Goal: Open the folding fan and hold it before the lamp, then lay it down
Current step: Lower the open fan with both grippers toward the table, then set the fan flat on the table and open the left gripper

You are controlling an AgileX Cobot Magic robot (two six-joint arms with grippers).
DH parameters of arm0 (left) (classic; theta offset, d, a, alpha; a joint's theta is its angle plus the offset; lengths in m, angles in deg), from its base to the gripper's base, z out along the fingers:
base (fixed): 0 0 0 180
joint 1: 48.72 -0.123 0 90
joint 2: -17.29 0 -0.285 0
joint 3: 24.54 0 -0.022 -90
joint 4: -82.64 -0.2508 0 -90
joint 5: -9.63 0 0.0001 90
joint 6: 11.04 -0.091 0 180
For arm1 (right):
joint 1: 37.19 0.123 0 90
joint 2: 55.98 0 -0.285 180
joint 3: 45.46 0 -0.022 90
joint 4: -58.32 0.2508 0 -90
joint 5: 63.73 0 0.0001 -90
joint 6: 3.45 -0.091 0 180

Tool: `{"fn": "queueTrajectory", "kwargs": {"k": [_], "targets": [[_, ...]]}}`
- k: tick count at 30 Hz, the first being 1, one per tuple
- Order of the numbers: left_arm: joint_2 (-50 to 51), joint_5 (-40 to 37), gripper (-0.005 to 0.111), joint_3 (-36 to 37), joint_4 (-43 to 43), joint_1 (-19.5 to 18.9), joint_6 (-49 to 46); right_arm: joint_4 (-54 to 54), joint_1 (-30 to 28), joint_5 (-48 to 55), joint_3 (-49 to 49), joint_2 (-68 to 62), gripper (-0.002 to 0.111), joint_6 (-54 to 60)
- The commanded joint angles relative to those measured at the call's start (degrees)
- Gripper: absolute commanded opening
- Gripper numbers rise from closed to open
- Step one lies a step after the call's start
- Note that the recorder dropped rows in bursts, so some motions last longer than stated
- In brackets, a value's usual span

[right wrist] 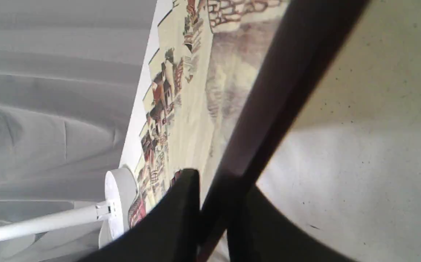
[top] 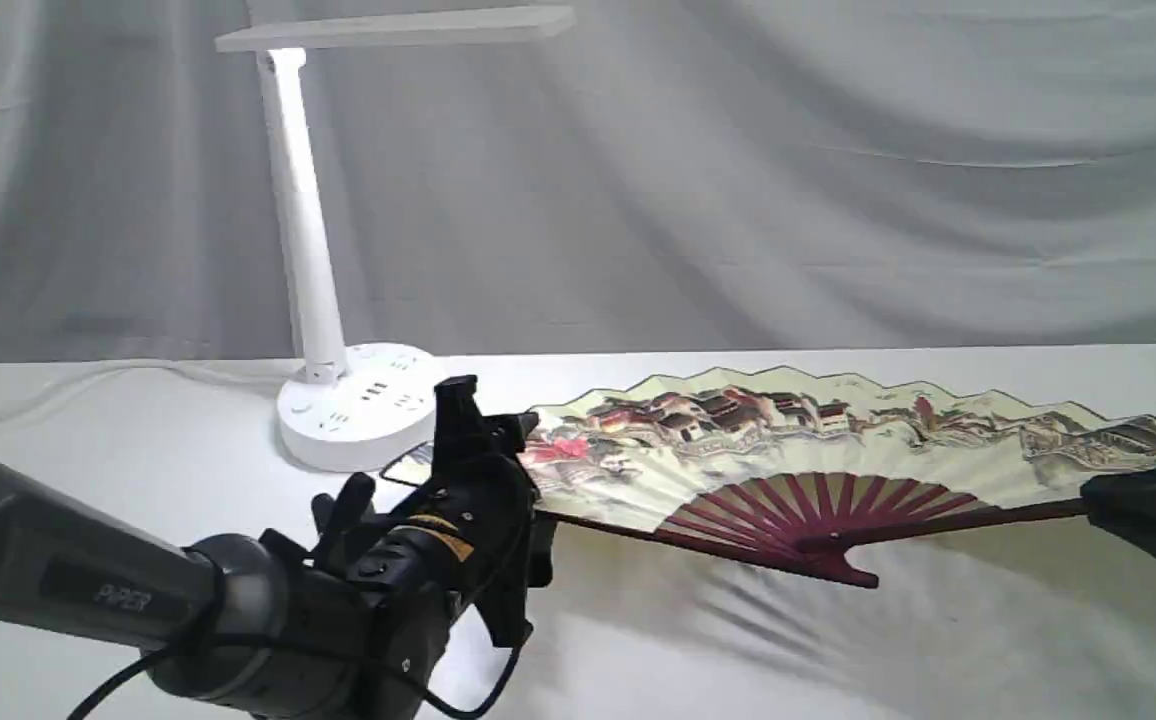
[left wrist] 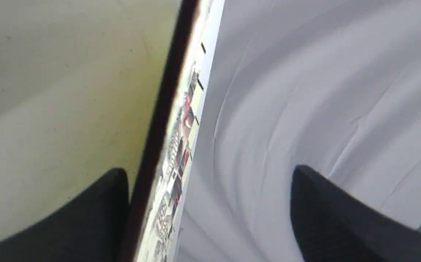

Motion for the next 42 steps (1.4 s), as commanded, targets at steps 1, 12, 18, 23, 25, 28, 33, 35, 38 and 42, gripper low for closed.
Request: {"fn": "queueTrajectory", "kwargs": {"k": [1, 12, 18, 23, 25, 28, 33, 35, 38, 42], "targets": [[-0.8, 1.9, 0.062, -0.3, -1.1, -0.4, 0.9, -1.3, -0.5, -4.0, -1.8, 0.1, 0.000, 1.7], [-1.0, -0.7, 0.051, -0.3, -22.5, -7.1, 12.5, -1.3, -0.5, -5.3, -4.3, 0.1, 0.000, 1.4], [-3.4, -7.6, 0.051, -0.3, -34.4, -10.6, 14.4, -1.3, -0.8, -5.3, -4.3, 0.1, 0.000, 1.2], [-6.0, -10.3, 0.051, -0.3, -37.5, -11.6, 15.5, -1.3, -0.8, -5.3, -4.3, 0.1, 0.000, 1.2], [-7.0, -10.4, 0.050, -0.3, -39.4, -12.1, 15.5, -1.3, -0.8, -5.3, -4.3, 0.1, 0.000, 1.2], [-8.4, -12.0, 0.050, -0.3, -43.8, -13.0, 15.5, -1.3, -0.7, -4.3, -4.3, 0.1, 0.007, 1.3], [-11.3, -16.3, 0.050, -0.3, -53.7, -14.5, 16.0, -1.3, -0.7, -4.6, -4.3, 0.1, 0.039, 1.3], [-12.2, -16.3, 0.050, -0.3, -56.5, -14.6, 16.0, -1.3, -0.7, -5.3, -4.3, 0.1, 0.050, 1.6], [-12.8, -16.3, 0.050, -0.3, -59.6, -14.6, 16.0, -1.3, -0.7, -5.3, -4.3, 0.1, 0.059, 1.6], [-13.3, -16.3, 0.050, -0.3, -64.7, -14.6, 16.0, -5.5, -0.7, -5.5, -4.3, 0.1, 0.061, 0.1]]}}
